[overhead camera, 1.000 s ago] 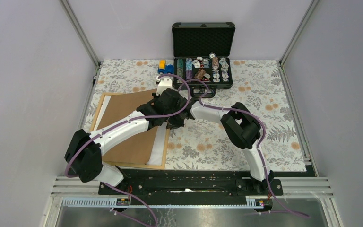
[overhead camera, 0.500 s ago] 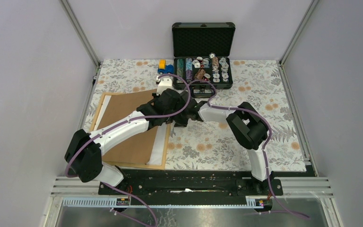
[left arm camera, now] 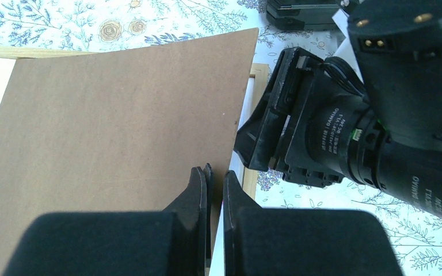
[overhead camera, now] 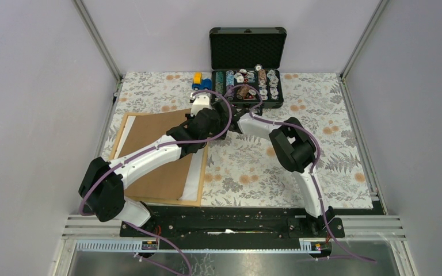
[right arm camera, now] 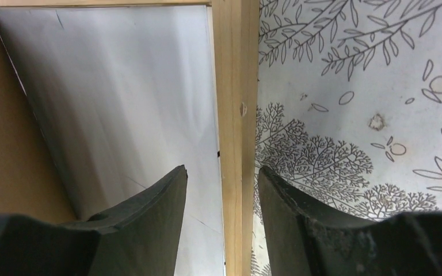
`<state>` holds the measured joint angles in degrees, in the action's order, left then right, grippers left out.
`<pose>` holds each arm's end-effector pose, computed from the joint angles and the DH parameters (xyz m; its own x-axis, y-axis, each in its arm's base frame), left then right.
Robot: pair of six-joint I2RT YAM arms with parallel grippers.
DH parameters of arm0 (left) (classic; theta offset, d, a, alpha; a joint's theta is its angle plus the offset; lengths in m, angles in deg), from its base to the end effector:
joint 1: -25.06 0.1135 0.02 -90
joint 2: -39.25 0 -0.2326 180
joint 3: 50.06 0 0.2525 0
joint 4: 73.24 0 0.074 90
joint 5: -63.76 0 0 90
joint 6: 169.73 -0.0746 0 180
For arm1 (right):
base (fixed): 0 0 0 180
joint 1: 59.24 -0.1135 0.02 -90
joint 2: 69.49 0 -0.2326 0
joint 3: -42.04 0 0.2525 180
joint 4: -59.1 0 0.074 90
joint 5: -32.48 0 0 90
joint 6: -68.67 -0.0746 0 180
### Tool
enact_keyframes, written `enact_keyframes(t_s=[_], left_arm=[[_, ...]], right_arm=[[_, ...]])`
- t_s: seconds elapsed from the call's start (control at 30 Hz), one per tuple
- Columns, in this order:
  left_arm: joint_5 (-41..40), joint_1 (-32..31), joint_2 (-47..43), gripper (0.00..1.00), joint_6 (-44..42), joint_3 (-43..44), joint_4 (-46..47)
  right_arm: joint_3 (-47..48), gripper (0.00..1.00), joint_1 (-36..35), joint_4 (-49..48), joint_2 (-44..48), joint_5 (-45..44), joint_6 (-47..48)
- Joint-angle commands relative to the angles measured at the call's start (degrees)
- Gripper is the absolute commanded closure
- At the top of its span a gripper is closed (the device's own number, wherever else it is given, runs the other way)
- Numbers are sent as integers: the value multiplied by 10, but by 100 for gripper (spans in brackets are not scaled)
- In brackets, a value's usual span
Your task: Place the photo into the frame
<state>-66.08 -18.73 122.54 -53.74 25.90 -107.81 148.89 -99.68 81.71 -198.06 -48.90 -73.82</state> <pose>0.2792 -0.2015 0.2246 -0.5153 0.0279 -0.8565 -0.0431 0.9974 0.0584 0.3773 0.3363 0.0987 -0.8973 0.2657 -0.3525 -0.0183 0.7754 0.6312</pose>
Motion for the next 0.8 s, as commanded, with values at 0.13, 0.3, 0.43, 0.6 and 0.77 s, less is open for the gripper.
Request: enact_keyframes(t_s=[0.13, 0.3, 0.43, 0.6, 0.77], left_arm=[[40, 0, -29, 100, 66, -3, 58], [41, 0, -28, 100, 65, -4, 58], [40, 1, -28, 100, 66, -5, 59], [37, 0, -29, 100, 66, -5, 60], [37, 0, -26, 100, 67, -6, 59]], right_arm=[[54, 56, 0, 98, -45, -46, 26], [85, 56, 0, 133, -67, -55, 28], [98, 57, 0, 144, -76, -59, 28], [105, 76, 0, 159, -86, -65, 29], [108, 100, 0, 160, -89, -61, 40]])
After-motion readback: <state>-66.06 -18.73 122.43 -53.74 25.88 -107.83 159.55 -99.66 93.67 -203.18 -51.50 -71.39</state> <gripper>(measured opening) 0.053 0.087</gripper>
